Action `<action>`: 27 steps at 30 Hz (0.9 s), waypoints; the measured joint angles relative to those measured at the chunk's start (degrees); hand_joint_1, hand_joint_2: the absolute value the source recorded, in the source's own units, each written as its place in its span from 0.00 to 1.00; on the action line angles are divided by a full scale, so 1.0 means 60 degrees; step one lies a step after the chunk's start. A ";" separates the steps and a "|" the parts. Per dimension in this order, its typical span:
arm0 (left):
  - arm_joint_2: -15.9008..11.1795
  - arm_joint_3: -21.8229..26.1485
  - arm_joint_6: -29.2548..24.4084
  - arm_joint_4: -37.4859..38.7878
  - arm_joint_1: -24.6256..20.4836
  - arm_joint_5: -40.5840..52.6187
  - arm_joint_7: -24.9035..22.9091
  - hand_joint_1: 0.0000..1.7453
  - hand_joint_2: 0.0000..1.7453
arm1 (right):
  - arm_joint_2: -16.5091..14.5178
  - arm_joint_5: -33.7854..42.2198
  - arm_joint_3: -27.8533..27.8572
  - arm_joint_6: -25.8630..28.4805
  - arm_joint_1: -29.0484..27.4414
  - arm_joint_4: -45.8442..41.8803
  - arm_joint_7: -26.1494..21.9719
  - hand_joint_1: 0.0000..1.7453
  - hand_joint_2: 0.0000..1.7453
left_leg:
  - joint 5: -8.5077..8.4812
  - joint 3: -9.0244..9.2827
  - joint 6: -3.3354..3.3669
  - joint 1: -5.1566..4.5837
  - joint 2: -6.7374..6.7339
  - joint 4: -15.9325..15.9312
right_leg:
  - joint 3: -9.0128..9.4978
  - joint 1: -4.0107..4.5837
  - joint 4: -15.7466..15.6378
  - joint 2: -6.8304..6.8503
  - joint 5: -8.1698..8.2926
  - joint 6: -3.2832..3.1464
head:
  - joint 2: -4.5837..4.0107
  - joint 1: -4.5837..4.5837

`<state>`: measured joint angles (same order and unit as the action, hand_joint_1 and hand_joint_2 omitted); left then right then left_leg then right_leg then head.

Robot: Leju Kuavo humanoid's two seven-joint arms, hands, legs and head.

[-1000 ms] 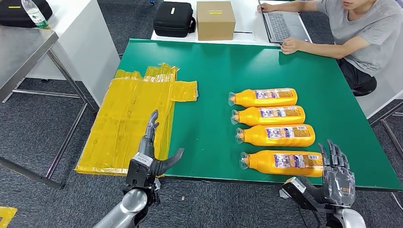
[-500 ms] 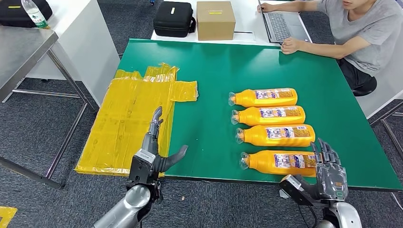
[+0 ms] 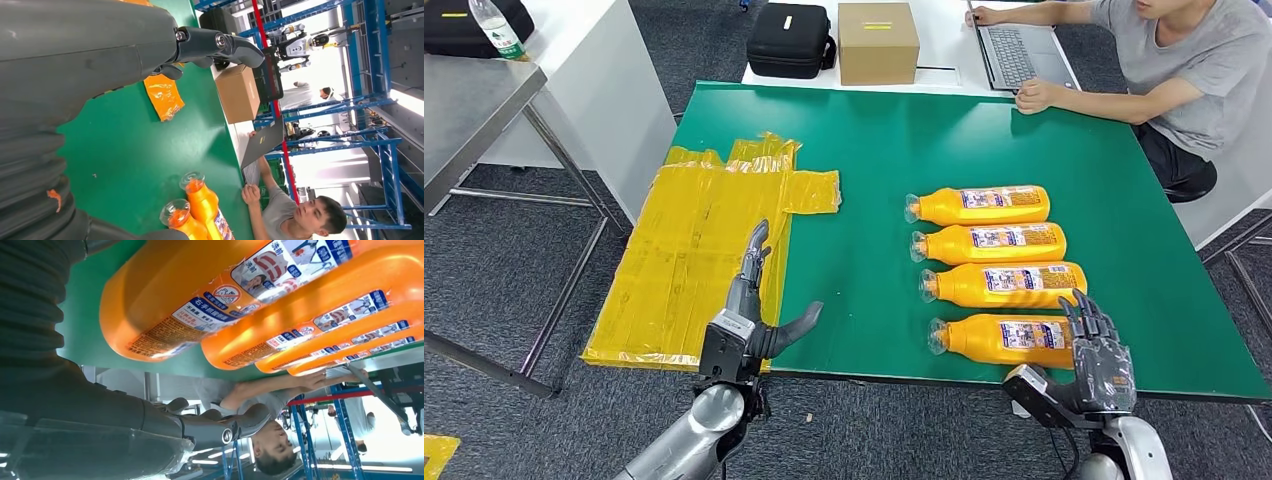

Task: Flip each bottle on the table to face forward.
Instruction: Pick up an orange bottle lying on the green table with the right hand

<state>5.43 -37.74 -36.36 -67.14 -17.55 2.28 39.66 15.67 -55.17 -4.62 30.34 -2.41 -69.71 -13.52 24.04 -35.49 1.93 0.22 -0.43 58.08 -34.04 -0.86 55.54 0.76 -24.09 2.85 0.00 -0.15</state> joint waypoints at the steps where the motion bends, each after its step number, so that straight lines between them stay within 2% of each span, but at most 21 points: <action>1: 0.0005 -0.0005 -0.0001 0.0010 -0.0005 -0.0008 0.0001 0.00 1.00 | 0.0001 0.0002 -0.0013 0.0003 0.0018 0.0041 -0.0008 0.00 1.00 | 0.0000 0.0000 0.0000 0.0000 0.0000 0.0000 | 0.0000 0.0000 0.0000 0.0000 0.0000 0.0000 | 0.0000 -0.0002; 17: 0.0021 -0.0075 -0.0069 0.0085 -0.0123 -0.0131 0.0046 0.00 1.00 | 0.0050 0.0127 -0.0317 0.0291 0.0262 0.0643 -0.0058 0.00 1.00 | 0.0000 0.0000 0.0000 0.0000 0.0000 0.0000 | 0.0000 0.0000 0.0000 0.0000 0.0000 0.0000 | 0.0000 -0.0001; 22: 0.0032 -0.0092 -0.0168 0.0106 -0.0131 -0.0238 0.0060 0.00 1.00 | 0.0251 -0.0337 -0.0626 0.0308 0.0414 0.0817 0.0439 0.00 1.00 | 0.0000 -0.0001 0.0000 0.0000 0.0000 0.0000 | 0.0000 0.0000 0.0000 0.0000 0.0000 0.0000 | 0.0000 -0.0003; 27: 0.0032 -0.0099 -0.0127 0.0106 -0.0130 -0.0312 0.0060 0.00 1.00 | 0.0631 -0.1548 -0.0949 -0.0359 0.0539 0.0862 0.1300 0.00 1.00 | 0.0000 0.0000 0.0000 -0.0001 0.0002 0.0001 | 0.0001 0.0000 0.0000 0.0002 0.0000 0.0001 | 0.0000 -0.0002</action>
<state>5.62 -38.34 -37.12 -66.51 -18.33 0.40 40.02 19.45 -64.46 -10.31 28.19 0.82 -64.54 -5.72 24.04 -35.49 1.93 0.22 -0.42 58.09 -34.03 -0.86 55.54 0.77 -24.09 2.85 0.00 -0.16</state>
